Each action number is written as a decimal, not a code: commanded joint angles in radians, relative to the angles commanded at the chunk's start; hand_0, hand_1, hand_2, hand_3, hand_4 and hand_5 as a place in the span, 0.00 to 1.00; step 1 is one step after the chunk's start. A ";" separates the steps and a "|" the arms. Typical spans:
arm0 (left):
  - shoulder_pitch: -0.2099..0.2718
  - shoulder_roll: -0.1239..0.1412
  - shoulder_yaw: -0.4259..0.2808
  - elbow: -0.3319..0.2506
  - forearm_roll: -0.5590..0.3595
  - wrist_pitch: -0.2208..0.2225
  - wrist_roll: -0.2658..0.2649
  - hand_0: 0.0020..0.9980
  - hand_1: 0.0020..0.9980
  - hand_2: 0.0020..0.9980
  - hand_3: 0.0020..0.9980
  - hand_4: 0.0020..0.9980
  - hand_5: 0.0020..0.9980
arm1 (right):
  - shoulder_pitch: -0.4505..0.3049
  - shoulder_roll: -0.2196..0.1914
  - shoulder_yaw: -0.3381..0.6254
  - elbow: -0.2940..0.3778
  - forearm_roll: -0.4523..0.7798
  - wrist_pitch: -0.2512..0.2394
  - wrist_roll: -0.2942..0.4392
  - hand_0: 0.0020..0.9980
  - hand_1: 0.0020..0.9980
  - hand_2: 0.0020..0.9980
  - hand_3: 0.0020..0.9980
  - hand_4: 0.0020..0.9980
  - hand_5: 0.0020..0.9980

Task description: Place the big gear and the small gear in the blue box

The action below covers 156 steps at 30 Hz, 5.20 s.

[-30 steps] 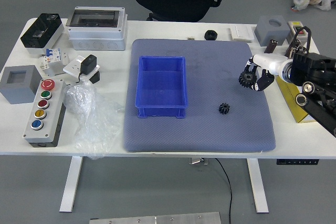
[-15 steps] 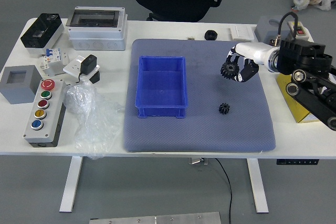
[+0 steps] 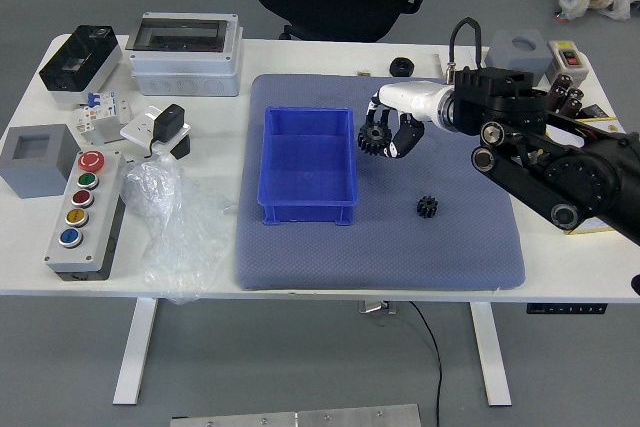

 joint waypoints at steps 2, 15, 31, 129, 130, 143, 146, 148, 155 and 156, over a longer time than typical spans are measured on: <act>0.004 0.003 0.004 0.000 -0.002 0.000 0.000 0.86 0.83 0.82 0.77 0.59 0.37 | 0.016 0.020 -0.012 -0.014 0.009 0.002 0.001 0.44 0.39 0.42 0.61 0.58 0.06; 0.011 0.013 0.028 0.001 -0.015 -0.003 0.002 0.86 0.83 0.82 0.77 0.59 0.37 | 0.100 0.137 -0.069 -0.096 0.049 0.014 0.001 0.44 0.39 0.42 0.61 0.57 0.06; -0.004 0.013 0.041 0.002 -0.026 -0.006 0.004 0.86 0.83 0.82 0.77 0.59 0.37 | 0.108 0.206 -0.080 -0.142 0.082 0.024 -0.005 0.46 0.41 0.44 0.62 0.63 0.09; -0.006 0.005 -0.021 0.000 0.003 -0.006 0.002 0.86 0.83 0.82 0.77 0.59 0.37 | -0.103 -0.147 -0.010 0.113 -0.035 0.176 -0.092 0.54 0.57 0.73 0.78 0.80 0.13; -0.006 0.005 -0.022 0.000 0.004 -0.006 0.002 0.86 0.83 0.82 0.77 0.59 0.37 | -0.109 -0.147 -0.004 0.118 -0.038 0.177 -0.094 0.54 0.57 0.73 0.78 0.80 0.13; 0.003 -0.004 -0.022 0.000 0.005 -0.006 0.003 0.86 0.83 0.82 0.77 0.59 0.37 | -0.165 -0.149 0.109 0.171 -0.110 0.198 -0.117 0.53 0.57 0.73 0.78 0.80 0.12; 0.011 -0.009 -0.027 0.000 0.008 -0.005 0.002 0.86 0.83 0.82 0.77 0.59 0.37 | -0.177 -0.148 0.136 0.181 -0.124 0.198 -0.119 0.53 0.57 0.73 0.78 0.80 0.12; 0.017 -0.011 -0.033 0.000 0.012 -0.004 0.002 0.86 0.83 0.82 0.77 0.59 0.37 | -0.185 -0.147 0.152 0.186 -0.132 0.198 -0.119 0.54 0.57 0.72 0.78 0.80 0.13; 0.038 -0.019 -0.056 0.000 0.022 -0.002 0.001 0.86 0.83 0.82 0.77 0.59 0.37 | -0.228 -0.134 0.236 0.199 -0.174 0.193 -0.122 0.54 0.57 0.72 0.77 0.80 0.13; 0.041 -0.020 -0.059 0.000 0.024 -0.001 0.001 0.86 0.83 0.82 0.77 0.59 0.37 | -0.234 -0.131 0.246 0.200 -0.179 0.193 -0.123 0.54 0.57 0.72 0.77 0.80 0.13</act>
